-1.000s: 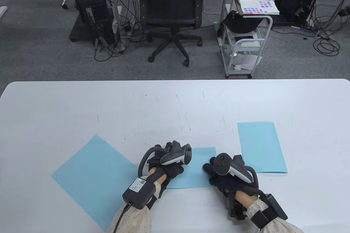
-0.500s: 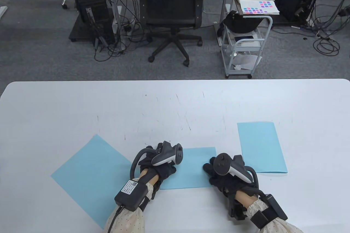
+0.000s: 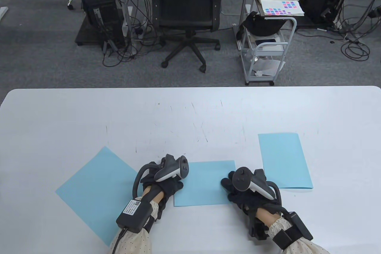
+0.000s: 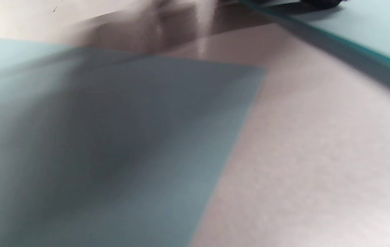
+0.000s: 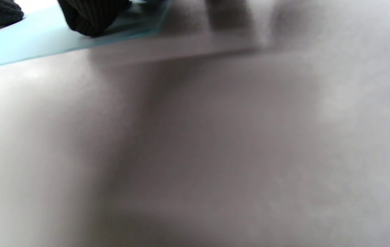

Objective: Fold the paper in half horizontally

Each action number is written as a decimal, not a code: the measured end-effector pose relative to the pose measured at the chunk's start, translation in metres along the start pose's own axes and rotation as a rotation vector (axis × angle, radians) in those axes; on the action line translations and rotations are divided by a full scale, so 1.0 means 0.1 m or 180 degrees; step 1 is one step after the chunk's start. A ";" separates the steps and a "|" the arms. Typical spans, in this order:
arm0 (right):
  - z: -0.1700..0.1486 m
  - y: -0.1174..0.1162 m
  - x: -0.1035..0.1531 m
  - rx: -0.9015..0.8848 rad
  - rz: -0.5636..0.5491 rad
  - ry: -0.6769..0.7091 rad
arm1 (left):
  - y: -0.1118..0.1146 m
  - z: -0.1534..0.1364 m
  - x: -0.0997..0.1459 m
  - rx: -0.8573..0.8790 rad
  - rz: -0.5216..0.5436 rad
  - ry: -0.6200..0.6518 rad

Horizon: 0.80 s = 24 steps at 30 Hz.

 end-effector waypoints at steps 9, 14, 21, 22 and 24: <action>0.00 0.00 0.00 -0.0017 0.0002 0.0006 | 0.01 -0.04 0.02 0.0054 0.0003 -0.0068; 0.00 0.00 0.00 -0.0013 0.0003 0.0006 | 0.00 -0.06 0.04 0.0062 0.0025 -0.0134; 0.00 0.00 0.00 -0.0019 0.0012 0.0003 | -0.05 -0.09 0.25 -0.0002 0.0310 -0.0122; 0.00 0.00 0.00 -0.0018 0.0013 0.0003 | -0.07 -0.09 0.29 -0.0009 0.0369 -0.0095; 0.00 0.00 0.00 -0.0022 0.0014 0.0004 | -0.10 -0.09 0.40 -0.0003 0.0501 -0.0072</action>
Point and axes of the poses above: the tracker on the back of each hand, its own z axis roughly to the thumb side, its own x axis roughly from the fingertips to the wrist, y = z × x, the point moved 4 cm from there along -x, roughly from the wrist to the fingertips, and after that the axes turned 2 degrees about x, right-handed, at the moved point
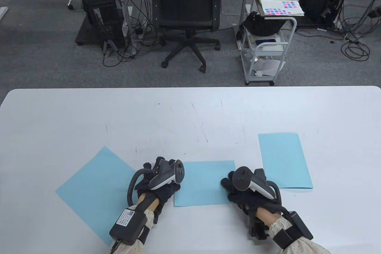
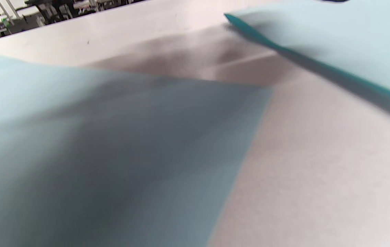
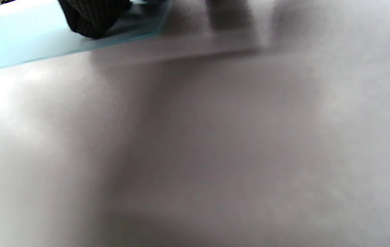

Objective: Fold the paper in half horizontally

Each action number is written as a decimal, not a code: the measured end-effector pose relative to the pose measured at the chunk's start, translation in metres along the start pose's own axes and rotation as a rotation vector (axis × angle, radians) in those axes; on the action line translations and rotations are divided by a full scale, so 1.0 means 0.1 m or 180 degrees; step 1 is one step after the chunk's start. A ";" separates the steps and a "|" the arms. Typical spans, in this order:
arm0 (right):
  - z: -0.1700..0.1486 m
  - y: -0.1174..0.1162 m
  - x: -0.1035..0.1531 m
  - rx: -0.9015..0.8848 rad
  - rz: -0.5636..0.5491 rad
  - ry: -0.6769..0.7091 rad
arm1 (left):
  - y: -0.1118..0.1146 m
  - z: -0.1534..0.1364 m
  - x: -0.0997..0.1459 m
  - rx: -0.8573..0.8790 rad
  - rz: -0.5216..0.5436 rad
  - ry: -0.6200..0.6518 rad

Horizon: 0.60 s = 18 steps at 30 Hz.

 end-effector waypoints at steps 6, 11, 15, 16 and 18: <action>0.00 0.00 0.00 0.0002 -0.0002 -0.0008 | -0.18 -0.06 0.34 0.0178 0.0535 0.0096; 0.00 0.00 0.00 -0.0005 -0.0008 -0.0001 | -0.20 -0.16 0.54 0.0260 0.0824 0.0055; 0.00 0.00 0.00 -0.0019 -0.0015 0.0008 | -0.16 -0.25 0.62 0.0338 0.0960 -0.0001; 0.00 0.00 0.00 -0.0018 -0.0016 0.0008 | -0.16 -0.28 0.63 0.0357 0.0980 0.0000; 0.00 0.00 0.00 -0.0015 -0.0020 0.0006 | -0.13 -0.32 0.65 0.0439 0.1027 -0.0001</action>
Point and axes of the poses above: the tracker on the back of each hand, its own z axis roughly to the thumb side, its own x axis roughly from the fingertips to the wrist, y = z × x, the point moved 4 cm from there along -x, roughly from the wrist to the fingertips, and after that the axes turned 2 degrees about x, right-handed, at the moved point
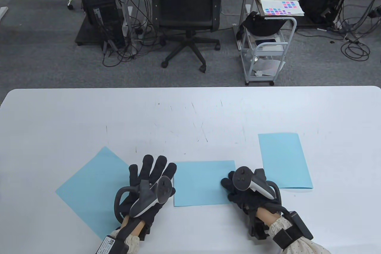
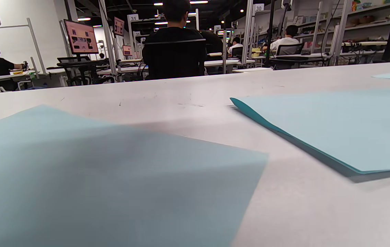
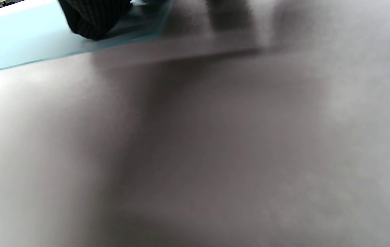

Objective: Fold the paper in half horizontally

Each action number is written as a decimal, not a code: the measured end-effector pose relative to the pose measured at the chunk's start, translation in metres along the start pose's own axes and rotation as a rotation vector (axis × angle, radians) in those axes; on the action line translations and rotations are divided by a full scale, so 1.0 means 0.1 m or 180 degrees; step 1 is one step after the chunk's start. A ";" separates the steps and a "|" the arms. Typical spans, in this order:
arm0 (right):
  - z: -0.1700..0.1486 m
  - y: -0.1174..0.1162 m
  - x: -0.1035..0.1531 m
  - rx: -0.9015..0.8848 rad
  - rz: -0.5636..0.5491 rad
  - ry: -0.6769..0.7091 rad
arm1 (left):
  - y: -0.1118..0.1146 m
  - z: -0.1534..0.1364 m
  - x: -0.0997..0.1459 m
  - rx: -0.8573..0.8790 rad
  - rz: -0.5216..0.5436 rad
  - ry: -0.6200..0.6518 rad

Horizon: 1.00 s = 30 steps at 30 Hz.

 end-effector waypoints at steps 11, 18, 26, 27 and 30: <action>0.02 0.05 -0.01 -0.0028 -0.0024 0.0008 | 0.04 -0.19 0.05 0.0089 -0.0010 -0.0034; 0.33 0.42 -0.09 -0.0079 -0.0258 0.0036 | 0.04 -0.21 0.07 0.0148 -0.0055 -0.0027; 0.83 0.65 -0.43 0.0149 -0.0349 -0.0025 | 0.06 -0.21 0.07 0.0161 -0.0110 0.0019; 0.88 0.60 -0.50 0.0252 -0.0262 -0.0068 | 0.06 -0.21 0.07 0.0158 -0.0107 0.0024; 0.95 0.49 -0.61 0.0495 -0.0130 -0.0144 | 0.06 -0.21 0.07 0.0172 -0.0096 0.0034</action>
Point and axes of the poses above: the tracker on the back of each hand, its own z axis roughly to the thumb side, its own x axis roughly from the fingertips to the wrist, y = z × x, the point moved 4 cm from there along -x, roughly from the wrist to the fingertips, and after that the axes turned 2 degrees about x, right-handed, at the moved point
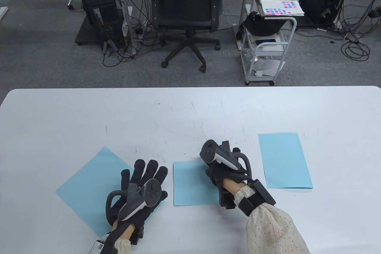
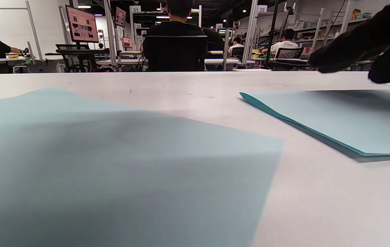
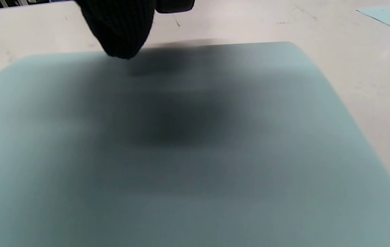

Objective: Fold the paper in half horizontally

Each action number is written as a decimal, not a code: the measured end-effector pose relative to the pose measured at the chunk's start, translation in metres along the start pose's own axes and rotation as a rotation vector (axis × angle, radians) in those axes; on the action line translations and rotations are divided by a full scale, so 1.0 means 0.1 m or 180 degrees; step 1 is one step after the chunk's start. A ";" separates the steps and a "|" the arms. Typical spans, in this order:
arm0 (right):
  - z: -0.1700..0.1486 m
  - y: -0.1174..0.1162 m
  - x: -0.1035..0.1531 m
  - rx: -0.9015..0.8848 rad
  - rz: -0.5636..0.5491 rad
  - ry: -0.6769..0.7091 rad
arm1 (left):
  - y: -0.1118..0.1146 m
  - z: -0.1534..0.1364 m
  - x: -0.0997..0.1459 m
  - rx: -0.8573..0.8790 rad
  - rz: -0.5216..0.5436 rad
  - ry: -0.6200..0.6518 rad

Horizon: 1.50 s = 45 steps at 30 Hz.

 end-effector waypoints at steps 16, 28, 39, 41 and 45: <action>0.07 -0.06 -0.28 0.0324 0.0298 -0.0084 | 0.00 -0.06 0.00 0.0036 -0.0018 -0.0036; -0.16 0.02 -0.16 -0.0155 0.0147 -0.0007 | 0.00 -0.08 0.00 0.0020 -0.0038 -0.0060; -1.09 0.58 0.27 -0.1746 -0.0636 -0.0409 | -0.01 -0.12 0.00 0.0027 -0.0035 -0.0091; -1.42 0.64 0.35 -0.2114 -0.0864 -0.0701 | -0.01 -0.12 0.00 0.0038 -0.0035 -0.0098; -2.10 0.59 0.48 -0.2757 -0.1106 -0.1309 | -0.01 -0.12 -0.01 0.0043 -0.0034 -0.0096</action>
Point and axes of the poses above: the tracker on the back of each hand, its own z axis roughly to the thumb side, its own x axis roughly from the fingertips to the wrist, y = z × x, the point moved 4 cm from there along -x, roughly from the wrist to the fingertips, and after that the axes turned 2 degrees about x, right-handed, at the moved point
